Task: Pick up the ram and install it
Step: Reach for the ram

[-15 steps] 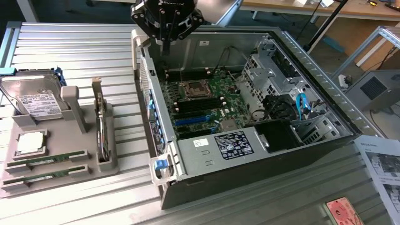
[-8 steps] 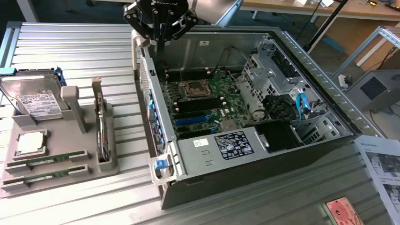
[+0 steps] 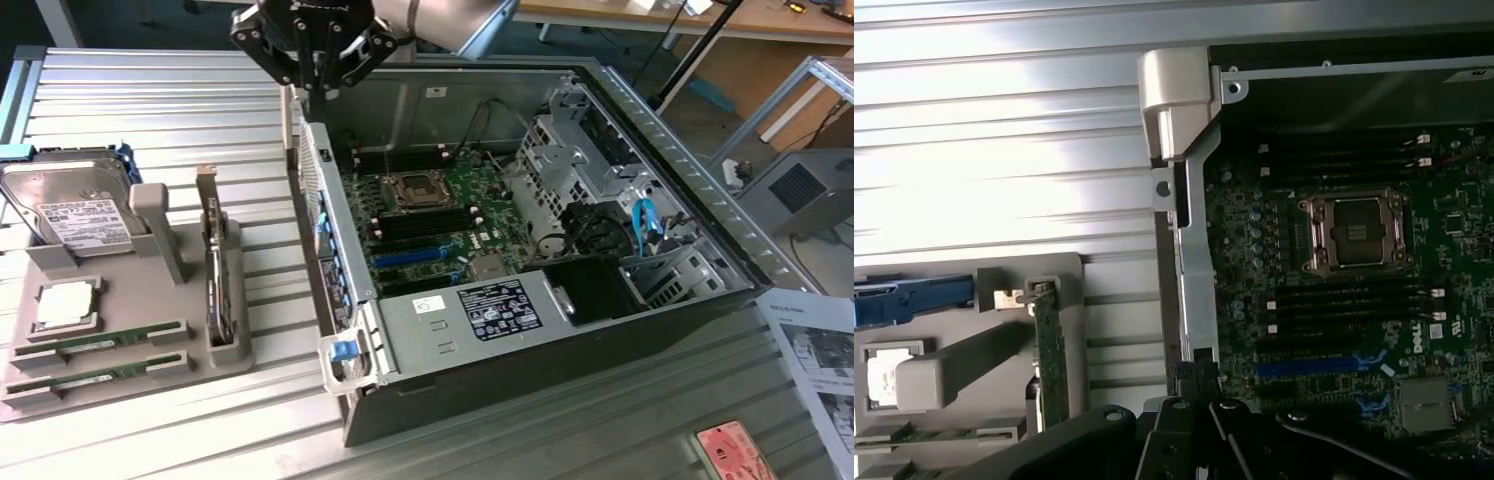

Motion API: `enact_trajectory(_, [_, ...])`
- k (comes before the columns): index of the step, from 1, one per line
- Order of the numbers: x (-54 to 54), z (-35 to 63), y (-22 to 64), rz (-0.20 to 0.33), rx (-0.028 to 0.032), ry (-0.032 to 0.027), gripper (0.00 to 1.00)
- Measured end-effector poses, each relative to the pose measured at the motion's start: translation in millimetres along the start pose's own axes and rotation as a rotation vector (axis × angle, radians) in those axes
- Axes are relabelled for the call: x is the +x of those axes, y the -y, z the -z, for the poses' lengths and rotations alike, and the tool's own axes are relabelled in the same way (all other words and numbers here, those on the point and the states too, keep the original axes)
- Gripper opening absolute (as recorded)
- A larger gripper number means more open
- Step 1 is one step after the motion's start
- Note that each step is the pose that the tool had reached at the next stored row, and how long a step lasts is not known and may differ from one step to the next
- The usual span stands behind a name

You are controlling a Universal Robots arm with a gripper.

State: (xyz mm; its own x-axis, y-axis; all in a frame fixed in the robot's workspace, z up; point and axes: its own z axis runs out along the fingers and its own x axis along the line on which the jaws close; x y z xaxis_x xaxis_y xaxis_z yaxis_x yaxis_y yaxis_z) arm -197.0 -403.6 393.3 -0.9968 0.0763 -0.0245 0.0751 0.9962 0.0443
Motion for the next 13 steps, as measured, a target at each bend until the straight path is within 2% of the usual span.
enact_trajectory(13, [29.8, 0.9, 5.4, 0.0, 0.0, 0.0001, 0.11])
